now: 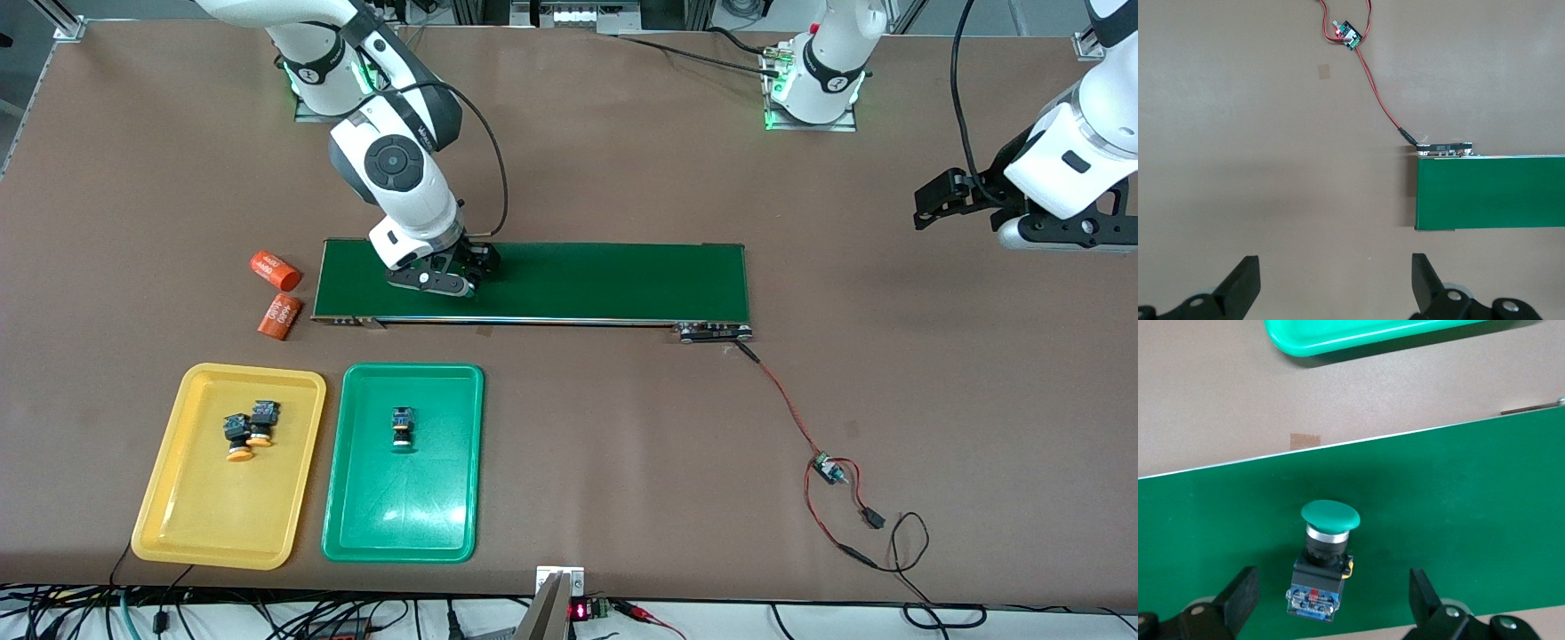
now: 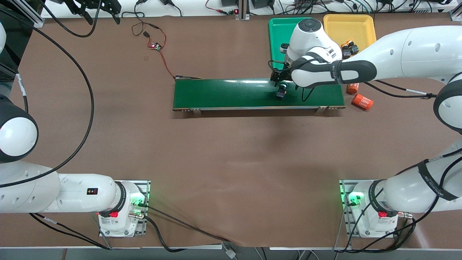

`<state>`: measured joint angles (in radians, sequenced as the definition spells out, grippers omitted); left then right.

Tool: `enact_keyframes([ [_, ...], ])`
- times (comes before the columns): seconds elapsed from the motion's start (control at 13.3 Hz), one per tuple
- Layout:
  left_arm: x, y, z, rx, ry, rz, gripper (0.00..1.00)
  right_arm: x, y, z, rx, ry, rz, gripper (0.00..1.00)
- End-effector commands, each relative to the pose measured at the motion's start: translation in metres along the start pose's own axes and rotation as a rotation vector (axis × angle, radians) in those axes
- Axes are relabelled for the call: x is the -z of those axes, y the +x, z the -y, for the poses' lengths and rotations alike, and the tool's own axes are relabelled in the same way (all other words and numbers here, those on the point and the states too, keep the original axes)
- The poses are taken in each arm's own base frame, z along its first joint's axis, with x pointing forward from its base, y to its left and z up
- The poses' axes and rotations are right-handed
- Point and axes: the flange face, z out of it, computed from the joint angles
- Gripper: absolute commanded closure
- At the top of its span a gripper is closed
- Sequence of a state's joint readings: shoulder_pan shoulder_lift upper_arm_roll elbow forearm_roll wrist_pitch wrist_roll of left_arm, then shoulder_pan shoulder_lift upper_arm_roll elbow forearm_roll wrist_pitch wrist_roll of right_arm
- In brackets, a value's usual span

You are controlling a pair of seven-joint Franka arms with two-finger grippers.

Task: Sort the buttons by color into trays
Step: 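Lower the right gripper and grasp the green button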

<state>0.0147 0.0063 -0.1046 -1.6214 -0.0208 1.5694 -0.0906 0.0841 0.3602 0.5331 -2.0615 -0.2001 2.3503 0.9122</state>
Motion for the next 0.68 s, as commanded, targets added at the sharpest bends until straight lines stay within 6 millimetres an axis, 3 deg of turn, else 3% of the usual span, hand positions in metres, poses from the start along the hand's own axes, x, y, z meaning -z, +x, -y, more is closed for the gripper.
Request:
enact_keyframes([
  [0.0, 0.006, 0.002, 0.000, -0.014, -0.026, 0.008, 0.00, -0.007, 0.010, -0.004, -0.023, 0.012, -0.021, 0.00],
  [0.45, 0.006, 0.002, 0.000, -0.016, -0.026, 0.008, 0.00, -0.030, 0.020, -0.014, -0.001, -0.014, -0.027, 0.00],
  [0.6, 0.006, 0.002, 0.000, -0.016, -0.026, 0.008, 0.00, -0.034, 0.023, -0.016, 0.000, -0.014, -0.028, 0.11],
])
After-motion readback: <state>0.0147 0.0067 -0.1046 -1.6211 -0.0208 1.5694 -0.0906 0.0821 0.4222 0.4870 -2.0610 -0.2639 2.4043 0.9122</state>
